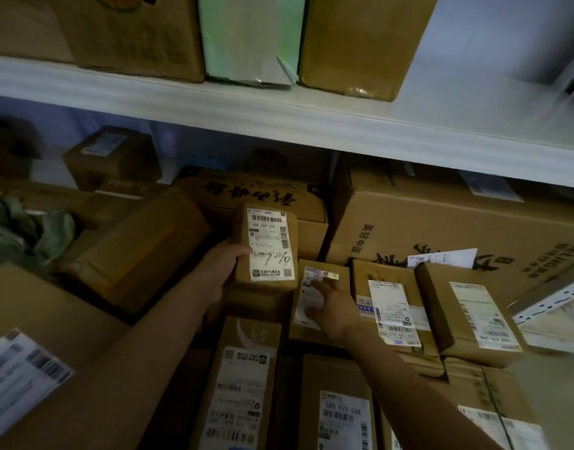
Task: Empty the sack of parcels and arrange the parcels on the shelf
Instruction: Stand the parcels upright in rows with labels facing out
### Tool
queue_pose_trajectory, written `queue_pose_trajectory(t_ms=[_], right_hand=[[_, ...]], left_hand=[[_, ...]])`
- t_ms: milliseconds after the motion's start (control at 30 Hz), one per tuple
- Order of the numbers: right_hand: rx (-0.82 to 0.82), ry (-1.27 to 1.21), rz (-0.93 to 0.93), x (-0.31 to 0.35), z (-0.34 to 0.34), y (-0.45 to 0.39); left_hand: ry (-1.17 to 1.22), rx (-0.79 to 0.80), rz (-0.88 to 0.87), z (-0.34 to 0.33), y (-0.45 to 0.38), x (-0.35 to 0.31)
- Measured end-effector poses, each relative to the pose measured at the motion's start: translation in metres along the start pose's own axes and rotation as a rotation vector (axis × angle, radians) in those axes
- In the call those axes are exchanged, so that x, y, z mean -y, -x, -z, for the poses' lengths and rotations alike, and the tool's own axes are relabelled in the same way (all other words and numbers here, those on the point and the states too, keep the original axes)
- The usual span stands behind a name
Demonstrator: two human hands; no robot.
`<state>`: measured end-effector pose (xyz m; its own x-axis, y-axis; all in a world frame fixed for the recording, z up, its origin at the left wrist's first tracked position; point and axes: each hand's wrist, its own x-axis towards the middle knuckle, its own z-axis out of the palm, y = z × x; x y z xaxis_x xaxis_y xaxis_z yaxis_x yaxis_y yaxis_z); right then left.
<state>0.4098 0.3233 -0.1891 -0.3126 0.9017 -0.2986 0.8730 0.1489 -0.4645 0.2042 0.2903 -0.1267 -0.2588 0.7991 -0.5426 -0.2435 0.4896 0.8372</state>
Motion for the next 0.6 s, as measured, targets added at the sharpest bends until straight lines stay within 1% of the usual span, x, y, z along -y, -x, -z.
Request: queue_pose_trajectory(t_ms=[67,100,167,233,333,433,500,600], right_hand=[[0.034,0.153,0.026,0.001,-0.003,-0.007],[0.047,0.182,0.021,-0.001,-0.005,-0.011],[0.072,0.187,0.008,-0.003,-0.009,-0.018],[0.051,0.175,0.001,-0.006,-0.011,-0.023],[-0.048,0.147,-0.018,-0.009,-0.011,-0.032],[-0.084,0.12,-0.007,-0.011,-0.012,-0.034],[-0.078,0.13,0.002,-0.013,-0.013,-0.033],[-0.069,0.166,0.019,-0.014,-0.015,-0.03]], left_hand=[[-0.024,-0.034,-0.006,-0.01,-0.012,-0.006],[-0.044,-0.053,-0.008,-0.015,-0.016,-0.007],[-0.076,-0.078,-0.017,-0.022,-0.023,-0.006],[-0.14,-0.09,0.006,-0.025,-0.026,0.001],[-0.355,-0.104,0.043,-0.021,-0.033,0.012],[-0.599,-0.193,0.062,-0.017,-0.042,0.019],[-0.616,-0.208,0.049,-0.021,-0.045,0.023],[-0.535,-0.15,0.053,-0.032,-0.055,0.034]])
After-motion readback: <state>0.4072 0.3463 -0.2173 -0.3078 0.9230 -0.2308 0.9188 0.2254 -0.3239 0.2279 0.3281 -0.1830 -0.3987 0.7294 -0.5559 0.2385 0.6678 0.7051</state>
